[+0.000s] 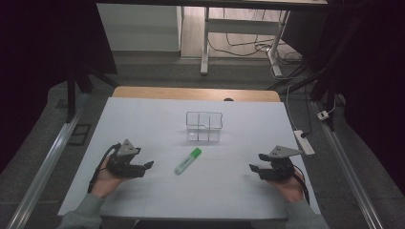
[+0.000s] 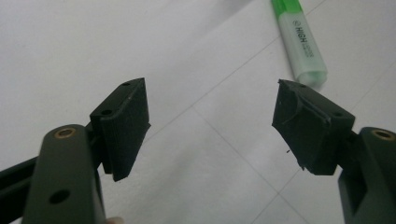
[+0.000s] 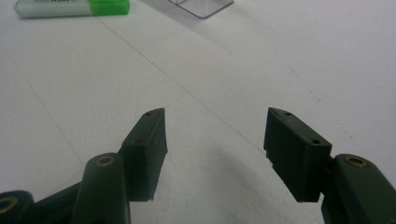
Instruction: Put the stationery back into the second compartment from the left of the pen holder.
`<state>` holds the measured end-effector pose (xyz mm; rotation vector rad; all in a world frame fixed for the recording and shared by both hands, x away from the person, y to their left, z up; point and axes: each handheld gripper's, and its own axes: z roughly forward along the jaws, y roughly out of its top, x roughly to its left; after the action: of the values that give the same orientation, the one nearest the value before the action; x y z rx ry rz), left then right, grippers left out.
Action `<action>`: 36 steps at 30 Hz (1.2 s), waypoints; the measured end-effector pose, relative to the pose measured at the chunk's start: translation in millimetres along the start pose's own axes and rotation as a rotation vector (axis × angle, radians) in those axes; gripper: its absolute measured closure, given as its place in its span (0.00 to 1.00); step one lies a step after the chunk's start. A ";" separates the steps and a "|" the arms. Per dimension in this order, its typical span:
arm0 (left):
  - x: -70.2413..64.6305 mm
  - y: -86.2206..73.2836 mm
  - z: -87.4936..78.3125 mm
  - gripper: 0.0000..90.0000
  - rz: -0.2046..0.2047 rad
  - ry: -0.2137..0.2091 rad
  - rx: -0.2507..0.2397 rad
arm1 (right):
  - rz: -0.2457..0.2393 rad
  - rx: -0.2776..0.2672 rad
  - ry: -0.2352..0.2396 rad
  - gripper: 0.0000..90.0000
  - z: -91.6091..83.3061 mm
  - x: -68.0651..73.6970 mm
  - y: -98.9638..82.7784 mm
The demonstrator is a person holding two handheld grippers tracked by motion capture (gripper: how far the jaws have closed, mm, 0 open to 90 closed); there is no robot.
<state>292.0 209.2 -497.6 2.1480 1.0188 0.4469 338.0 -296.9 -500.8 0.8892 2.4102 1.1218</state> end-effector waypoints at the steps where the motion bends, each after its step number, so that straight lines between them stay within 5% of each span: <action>1: -0.3 1.6 0.5 0.30 0.000 -0.001 0.001 | 0.000 0.000 0.000 0.43 0.0 0.0 0.0; 36: -23.1 53.5 24.0 0.32 0.041 -0.066 0.003 | -0.005 0.004 0.003 0.43 -2.1 0.0 -4.2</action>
<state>319.5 156.9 -475.6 2.1754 0.9417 0.3915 335.2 -300.2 -502.8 0.8832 2.4167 1.1169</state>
